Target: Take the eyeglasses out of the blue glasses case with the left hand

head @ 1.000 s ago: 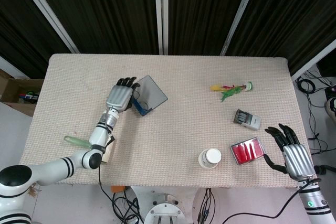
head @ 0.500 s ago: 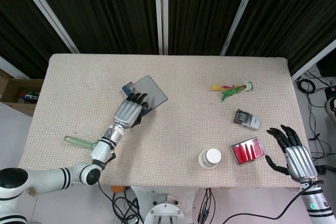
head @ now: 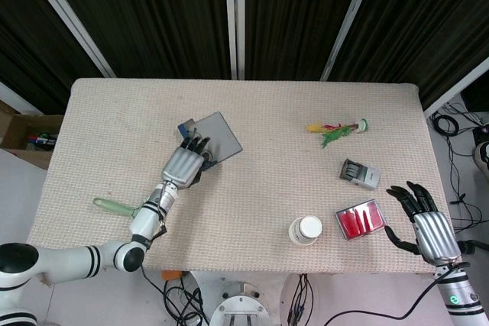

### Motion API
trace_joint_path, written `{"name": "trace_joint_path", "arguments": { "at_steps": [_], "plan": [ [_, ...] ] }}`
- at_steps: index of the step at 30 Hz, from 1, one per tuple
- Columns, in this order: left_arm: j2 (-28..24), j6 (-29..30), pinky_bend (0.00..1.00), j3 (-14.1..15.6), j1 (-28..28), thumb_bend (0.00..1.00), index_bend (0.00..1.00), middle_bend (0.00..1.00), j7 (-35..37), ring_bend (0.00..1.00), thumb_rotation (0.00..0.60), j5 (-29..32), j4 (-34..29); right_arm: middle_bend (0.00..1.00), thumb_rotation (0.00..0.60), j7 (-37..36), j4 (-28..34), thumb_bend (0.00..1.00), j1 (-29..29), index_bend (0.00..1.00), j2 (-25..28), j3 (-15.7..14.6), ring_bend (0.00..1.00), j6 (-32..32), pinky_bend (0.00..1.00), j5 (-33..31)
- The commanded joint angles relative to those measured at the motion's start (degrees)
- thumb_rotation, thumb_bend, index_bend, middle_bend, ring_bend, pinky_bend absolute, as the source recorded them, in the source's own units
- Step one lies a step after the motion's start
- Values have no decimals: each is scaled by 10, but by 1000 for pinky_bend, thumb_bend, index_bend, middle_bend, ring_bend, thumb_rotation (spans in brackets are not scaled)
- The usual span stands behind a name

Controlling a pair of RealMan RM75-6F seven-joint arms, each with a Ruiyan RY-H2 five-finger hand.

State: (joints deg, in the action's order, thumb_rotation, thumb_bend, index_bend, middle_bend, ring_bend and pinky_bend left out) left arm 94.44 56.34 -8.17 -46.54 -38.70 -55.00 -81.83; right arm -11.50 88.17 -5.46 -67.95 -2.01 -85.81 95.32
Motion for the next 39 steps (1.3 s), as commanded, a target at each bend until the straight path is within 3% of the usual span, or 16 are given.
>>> {"name": "trace_joint_path", "arguments": {
  "at_steps": [1,9,17,21,24,26,31,39],
  "plan": [
    [-29,13,105,17,7,836,424,33,-43,53,451,31,-30,175,600,1,1,269,0,184,-1,0,0,-1,80,2],
    [-38,20,105,15,10,835,423,33,-60,52,450,70,-1,175,600,5,5,270,4,184,1,-2,0,-6,80,3],
    [-7,3,105,-18,-15,834,386,29,-70,52,452,124,107,176,600,6,6,271,9,184,3,-3,0,-10,80,0],
    [0,-14,105,-44,-30,836,367,27,-61,52,504,149,147,175,600,6,7,270,12,184,5,-3,0,-14,80,-1],
    [-9,-20,105,-67,-31,838,367,27,-19,52,562,144,132,175,600,5,7,268,13,183,6,-2,0,-15,80,-3],
    [-14,-24,105,-80,-31,838,367,27,10,52,565,138,121,176,600,4,6,268,14,184,6,-2,0,-14,80,-4],
    [6,-50,105,-103,-52,839,359,27,48,52,526,143,146,176,600,3,6,270,14,184,5,-2,0,-13,80,-5],
    [69,-103,105,-119,-108,840,305,16,19,51,449,214,254,176,600,5,9,270,17,183,8,1,0,-11,80,-13]
  ]
}}
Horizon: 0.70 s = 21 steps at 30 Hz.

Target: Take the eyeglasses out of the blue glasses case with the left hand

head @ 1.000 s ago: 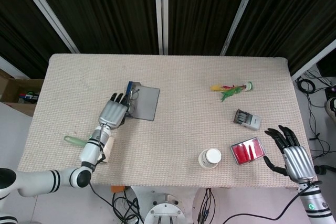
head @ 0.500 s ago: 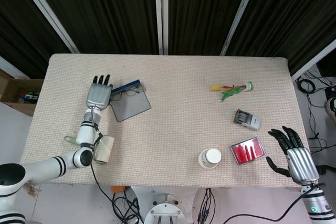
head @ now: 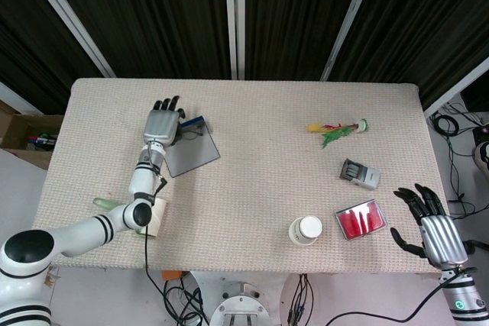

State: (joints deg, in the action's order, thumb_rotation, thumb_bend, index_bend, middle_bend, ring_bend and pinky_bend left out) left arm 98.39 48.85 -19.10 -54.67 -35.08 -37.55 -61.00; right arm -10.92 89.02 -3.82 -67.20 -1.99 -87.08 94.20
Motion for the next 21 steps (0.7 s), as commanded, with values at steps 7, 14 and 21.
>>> {"name": "trace_joint_path", "arguments": {
  "at_steps": [7,14,21],
  "plan": [
    [68,-72,105,-7,-63,839,290,0,-62,44,342,98,131,176,600,2,2,267,-4,187,0,6,0,15,81,-15],
    [50,-107,105,-7,-60,841,374,0,-43,44,286,108,96,175,600,5,4,269,-11,187,-3,10,0,28,81,-19],
    [3,-80,105,17,-35,837,374,0,-9,44,261,55,-11,176,600,7,4,270,-14,187,-5,10,0,29,81,-14]
  ]
}}
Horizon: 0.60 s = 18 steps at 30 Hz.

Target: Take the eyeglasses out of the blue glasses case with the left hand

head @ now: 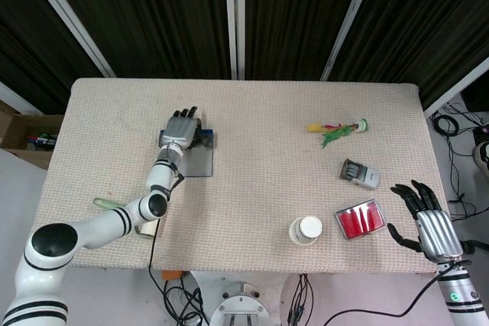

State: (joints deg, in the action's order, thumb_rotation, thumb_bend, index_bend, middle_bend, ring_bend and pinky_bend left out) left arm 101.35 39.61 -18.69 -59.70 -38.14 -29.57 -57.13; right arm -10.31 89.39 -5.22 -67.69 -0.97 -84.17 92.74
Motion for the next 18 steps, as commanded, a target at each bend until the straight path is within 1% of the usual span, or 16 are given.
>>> {"name": "trace_joint_path", "arguments": {
  "at_steps": [1,4,5,7,8,9,10,12,14,18],
  "plan": [
    [-33,15,104,15,19,837,371,0,28,44,261,-29,-65,175,600,1,1,267,0,187,0,-1,0,-1,81,1],
    [-46,21,104,20,26,829,334,0,44,43,263,-37,-89,175,600,0,1,265,1,187,0,-1,0,-2,81,2],
    [-48,24,104,21,27,812,314,0,48,43,266,-39,-90,175,600,0,1,264,1,187,0,-1,0,-2,81,2],
    [-51,31,104,24,29,713,270,0,56,44,308,-45,-88,175,600,0,1,263,2,187,0,-2,0,-3,81,2],
    [-52,34,104,25,30,658,259,0,60,44,346,-49,-87,176,600,0,1,264,2,187,0,-2,0,-3,81,2],
    [-52,38,104,27,32,602,255,0,66,44,407,-57,-84,176,600,0,1,264,2,187,0,-2,0,-3,81,2],
    [-52,41,105,29,32,550,256,0,68,44,491,-64,-82,176,600,0,1,264,2,187,-1,-2,0,-3,81,2],
    [-51,45,105,35,33,496,271,0,71,44,583,-74,-77,176,600,0,1,261,2,187,-1,-2,0,-3,81,1],
    [-49,44,105,40,33,478,290,0,73,44,600,-78,-71,176,600,0,0,257,2,187,-2,-1,0,-2,81,1],
    [-37,42,104,43,30,469,321,5,80,44,600,-79,-55,176,600,-1,-1,256,0,187,-2,-1,0,0,81,0]
  ]
}}
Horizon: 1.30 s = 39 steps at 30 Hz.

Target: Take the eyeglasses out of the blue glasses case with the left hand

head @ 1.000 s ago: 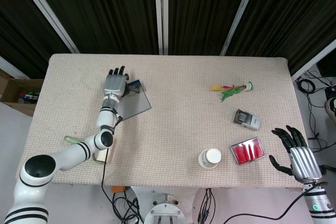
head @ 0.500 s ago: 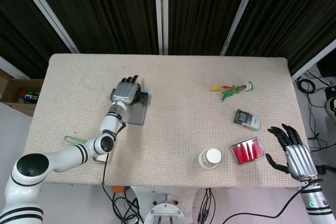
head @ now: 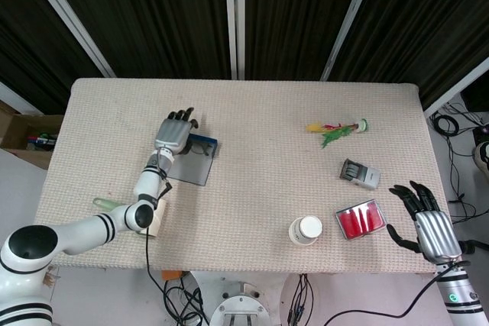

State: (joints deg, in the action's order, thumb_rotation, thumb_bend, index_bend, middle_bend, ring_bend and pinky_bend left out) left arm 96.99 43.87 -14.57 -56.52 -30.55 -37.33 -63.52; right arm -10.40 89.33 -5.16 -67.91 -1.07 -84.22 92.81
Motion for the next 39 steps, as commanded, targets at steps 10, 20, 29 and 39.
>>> {"name": "trace_joint_path", "arguments": {
  "at_steps": [10,20,29,39],
  "plan": [
    [20,-11,104,3,-13,469,375,9,-2,44,600,14,41,176,600,-6,-5,250,1,187,0,1,0,1,81,-4],
    [26,-12,104,5,-19,470,407,14,-9,44,600,23,46,175,600,-11,-9,250,1,187,-1,1,0,1,81,-5],
    [32,-10,104,4,-23,472,444,27,-12,44,600,31,56,175,600,-14,-11,247,2,187,-1,0,0,0,81,-6],
    [38,19,105,-6,-12,494,513,66,22,44,600,2,59,176,600,-14,-11,247,3,187,0,0,0,0,81,-5]
  ]
}}
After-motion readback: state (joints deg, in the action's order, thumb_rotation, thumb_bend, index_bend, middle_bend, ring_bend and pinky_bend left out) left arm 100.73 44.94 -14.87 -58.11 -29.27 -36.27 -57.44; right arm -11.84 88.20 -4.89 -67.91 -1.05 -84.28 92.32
